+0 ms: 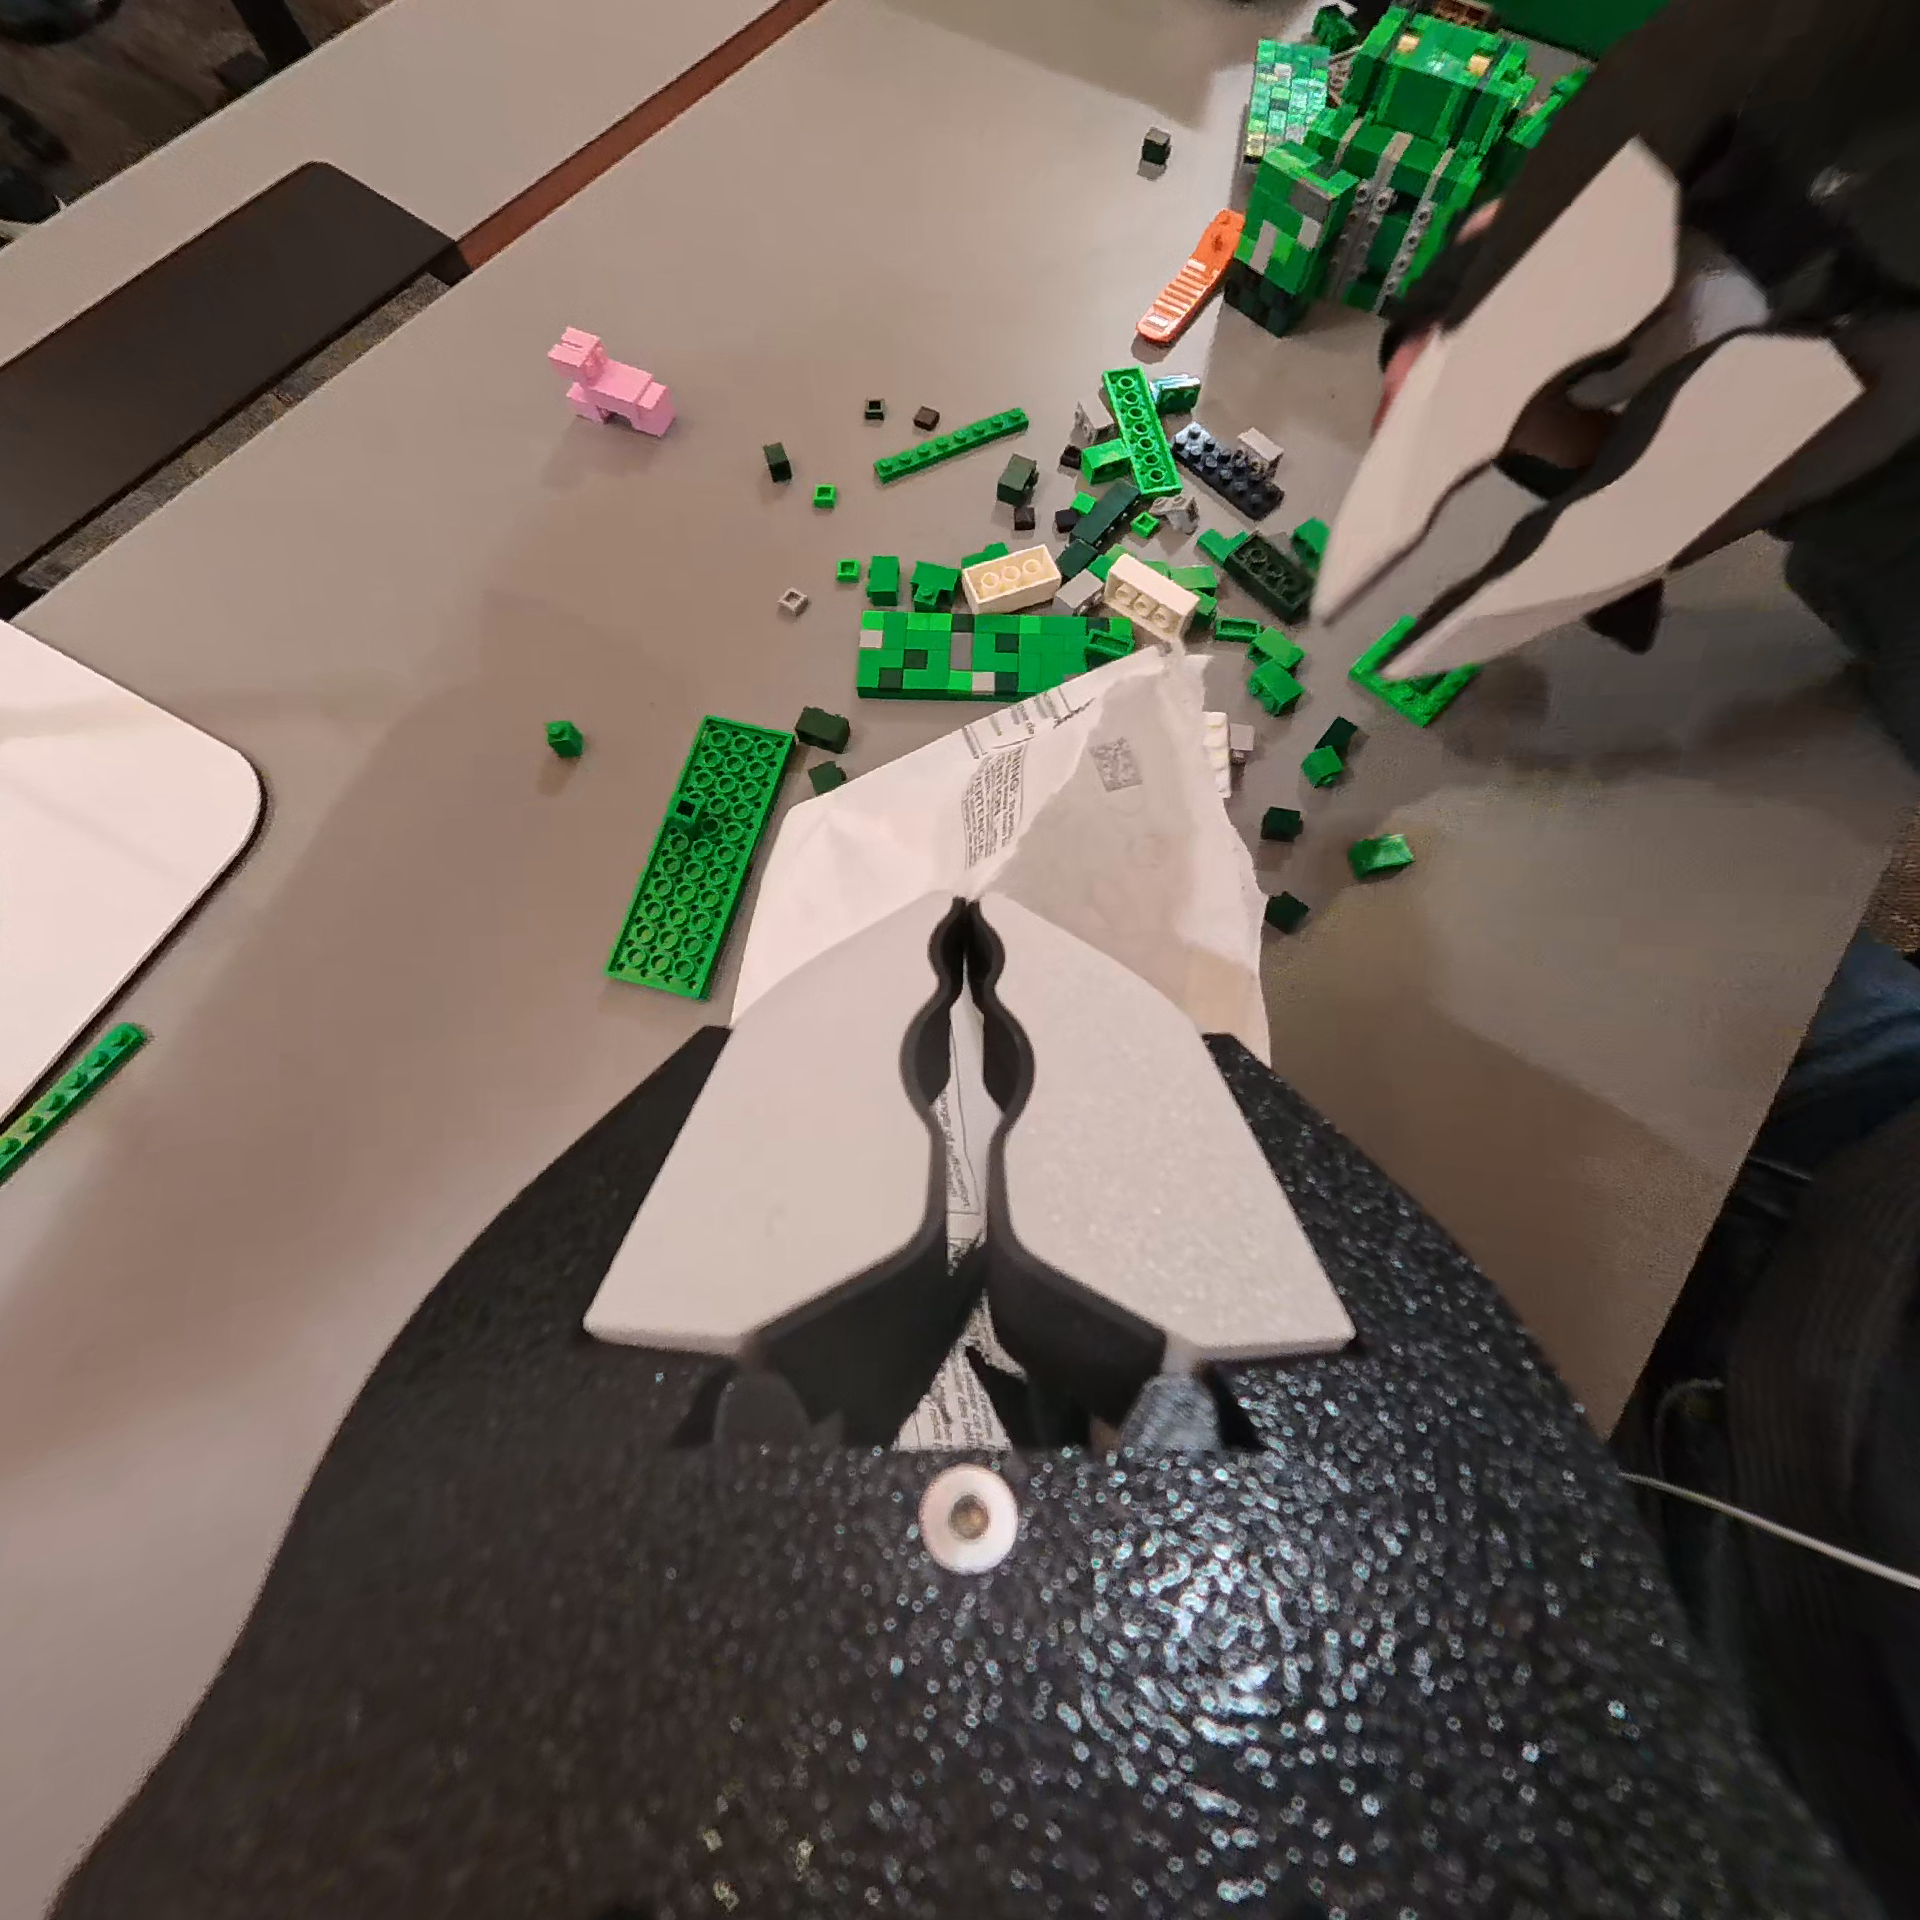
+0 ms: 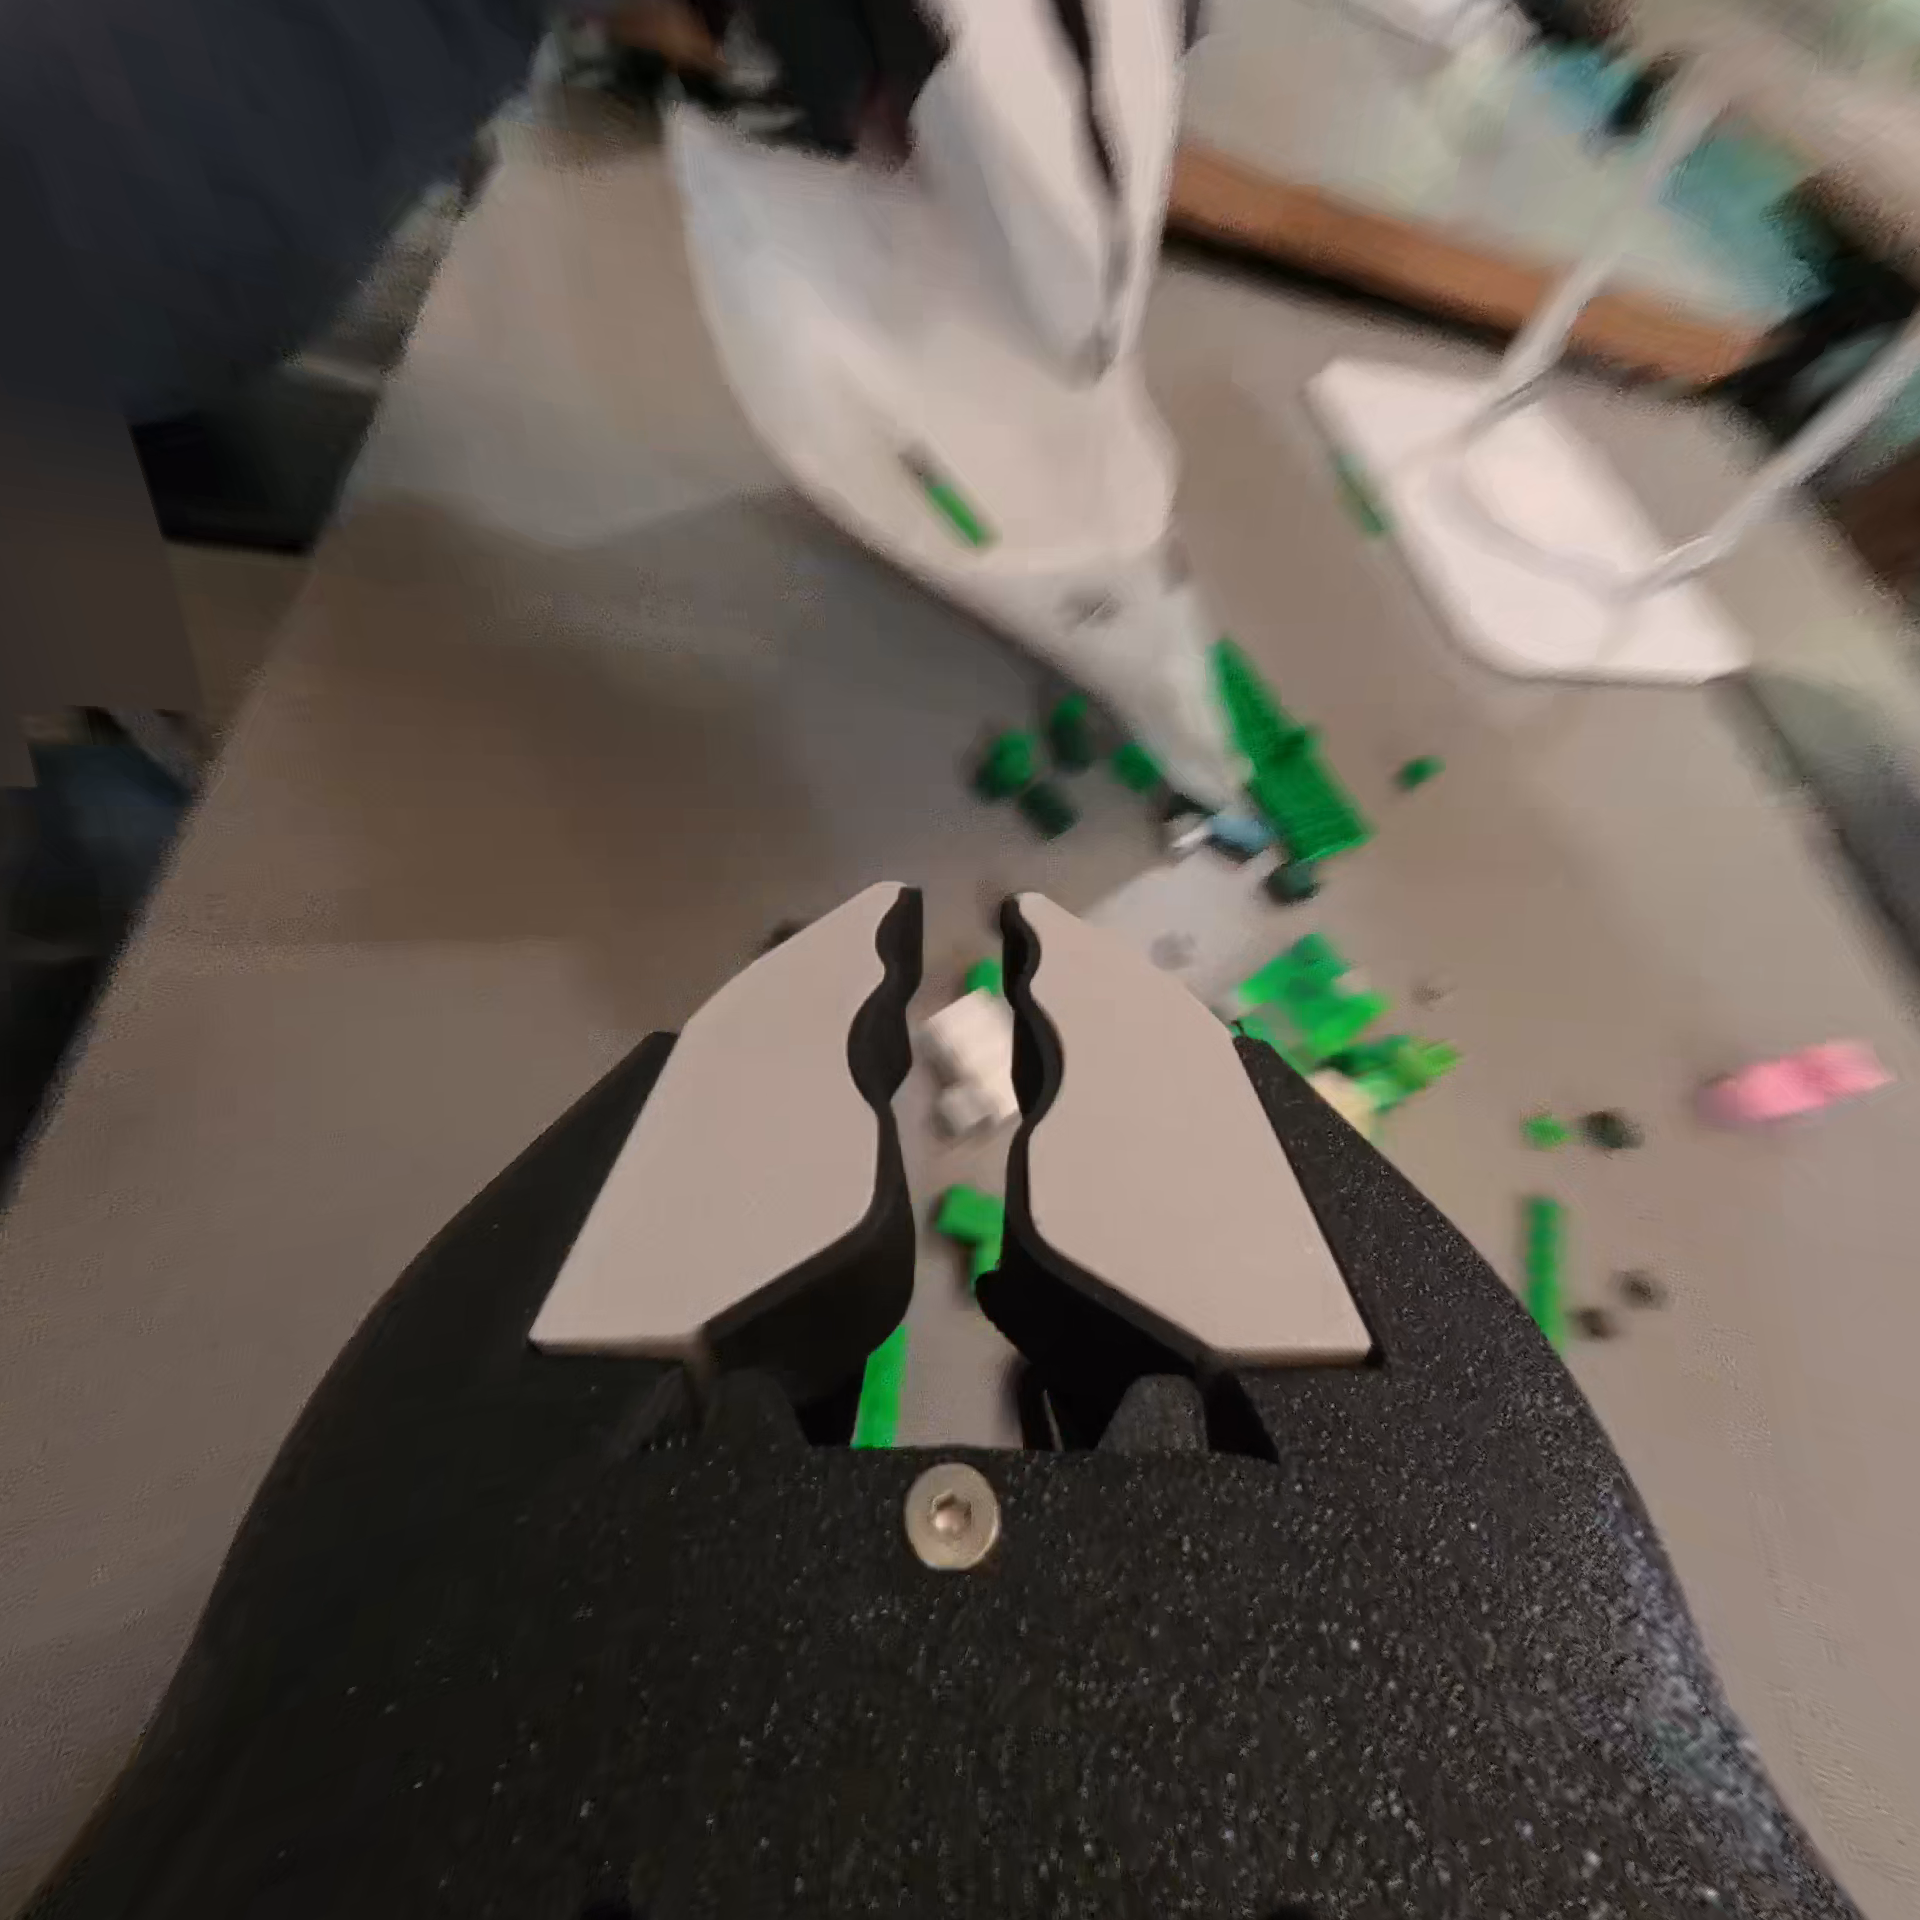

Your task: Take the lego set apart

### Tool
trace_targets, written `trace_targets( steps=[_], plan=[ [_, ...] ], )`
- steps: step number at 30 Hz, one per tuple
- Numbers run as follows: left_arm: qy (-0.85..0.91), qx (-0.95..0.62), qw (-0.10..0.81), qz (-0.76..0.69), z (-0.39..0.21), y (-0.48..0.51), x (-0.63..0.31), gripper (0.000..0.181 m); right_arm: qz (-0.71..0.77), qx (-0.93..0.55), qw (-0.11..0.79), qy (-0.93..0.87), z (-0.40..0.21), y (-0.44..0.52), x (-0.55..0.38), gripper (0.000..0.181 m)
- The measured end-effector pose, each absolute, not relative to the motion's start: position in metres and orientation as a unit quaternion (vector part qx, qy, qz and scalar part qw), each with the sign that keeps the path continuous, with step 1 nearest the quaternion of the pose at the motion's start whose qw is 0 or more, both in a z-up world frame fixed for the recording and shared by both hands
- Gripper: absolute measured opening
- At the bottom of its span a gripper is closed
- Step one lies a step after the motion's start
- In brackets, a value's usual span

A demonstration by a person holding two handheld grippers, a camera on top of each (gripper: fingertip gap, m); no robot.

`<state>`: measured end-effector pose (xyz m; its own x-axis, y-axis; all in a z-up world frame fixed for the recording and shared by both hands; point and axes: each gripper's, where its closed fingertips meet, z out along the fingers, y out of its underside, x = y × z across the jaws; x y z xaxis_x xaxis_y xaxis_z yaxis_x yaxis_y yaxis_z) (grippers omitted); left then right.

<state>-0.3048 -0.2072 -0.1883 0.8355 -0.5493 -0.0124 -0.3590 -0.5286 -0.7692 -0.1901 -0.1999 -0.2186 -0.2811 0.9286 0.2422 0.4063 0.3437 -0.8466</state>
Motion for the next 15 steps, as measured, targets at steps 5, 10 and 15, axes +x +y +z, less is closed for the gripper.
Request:
trace_targets(
  steps=[5, 10, 15],
  plan=[
    [0.258, -0.869, 0.404, -0.118, -0.191, -0.206, -0.308, 0.000, 0.355, -0.485, 0.194, -0.775, -0.272, -0.230, -0.162, 0.013],
    [0.261, -0.870, 0.400, -0.121, -0.194, -0.206, -0.306, 0.000, 0.308, -0.484, 0.170, -0.801, -0.290, -0.238, -0.166, 0.024],
    [0.261, -0.870, 0.400, -0.121, -0.194, -0.206, -0.306, 0.000, 0.283, -0.480, 0.169, -0.813, -0.295, -0.238, -0.166, 0.017]
  ],
)
